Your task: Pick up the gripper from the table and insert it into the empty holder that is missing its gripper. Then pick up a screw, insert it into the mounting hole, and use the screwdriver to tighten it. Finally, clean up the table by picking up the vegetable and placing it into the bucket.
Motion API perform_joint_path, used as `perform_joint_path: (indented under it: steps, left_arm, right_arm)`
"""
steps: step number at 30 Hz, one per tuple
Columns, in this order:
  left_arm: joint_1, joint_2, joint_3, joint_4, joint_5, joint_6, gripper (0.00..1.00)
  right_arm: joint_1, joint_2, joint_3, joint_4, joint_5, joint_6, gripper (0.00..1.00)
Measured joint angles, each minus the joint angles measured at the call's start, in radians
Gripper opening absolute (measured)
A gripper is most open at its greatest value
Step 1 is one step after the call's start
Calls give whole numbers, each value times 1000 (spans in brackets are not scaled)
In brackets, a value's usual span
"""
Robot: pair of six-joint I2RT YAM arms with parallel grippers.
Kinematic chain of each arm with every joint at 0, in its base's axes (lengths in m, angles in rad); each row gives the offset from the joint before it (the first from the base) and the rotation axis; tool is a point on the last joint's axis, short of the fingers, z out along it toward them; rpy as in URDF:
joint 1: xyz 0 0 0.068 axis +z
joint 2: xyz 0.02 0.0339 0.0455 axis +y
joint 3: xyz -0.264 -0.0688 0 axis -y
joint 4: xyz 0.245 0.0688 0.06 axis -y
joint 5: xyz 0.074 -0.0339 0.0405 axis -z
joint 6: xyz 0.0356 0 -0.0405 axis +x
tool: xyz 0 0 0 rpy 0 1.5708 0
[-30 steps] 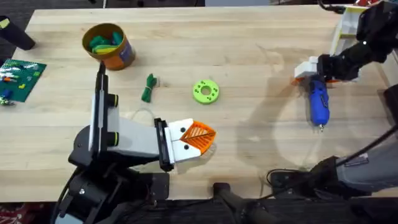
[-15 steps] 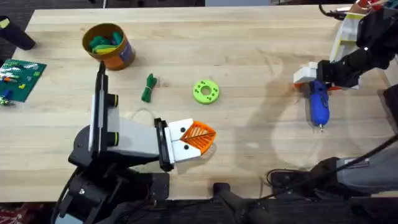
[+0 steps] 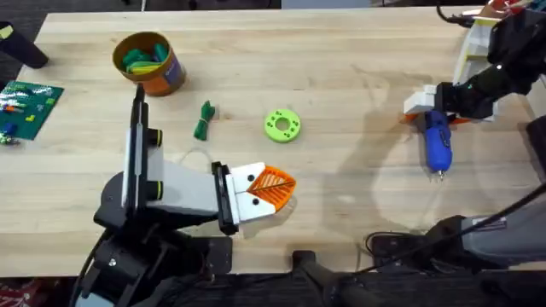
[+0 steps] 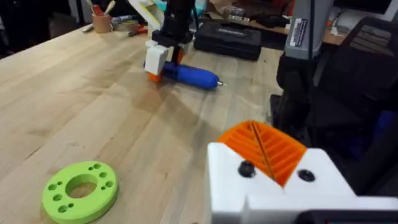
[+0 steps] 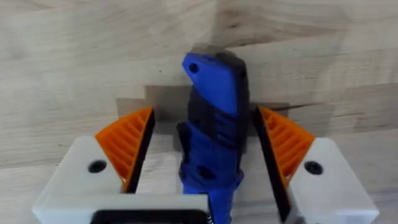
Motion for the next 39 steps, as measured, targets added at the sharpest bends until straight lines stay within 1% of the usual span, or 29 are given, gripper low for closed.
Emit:
perform_joint_path:
  steps: [15, 16, 17, 19, 23, 24, 25, 39]
  left_arm:
    - [0, 0, 0, 0, 0, 0, 12]
    - [0, 0, 0, 0, 0, 0, 12]
    - [0, 0, 0, 0, 0, 0, 12]
    - [0, 0, 0, 0, 0, 0, 12]
    - [0, 0, 0, 0, 0, 0, 12]
    - [0, 0, 0, 0, 0, 0, 12]
    - [0, 0, 0, 0, 0, 0, 12]
    - [0, 0, 0, 0, 0, 0, 12]
  right_arm:
    - [3, 0, -4, 16, 22, -1, 964]
    - [3, 0, -4, 17, 24, -1, 941]
    - [3, 0, -4, 17, 26, -4, 901]
    - [3, 0, -4, 20, 29, -8, 764]
    - [3, 1, -4, 26, 36, -9, 191]
    - [3, 1, -5, 25, 39, -10, 80]
    - [2, 1, -5, 22, 39, -8, 33]
    - [3, -2, -6, 18, 17, -11, 31]
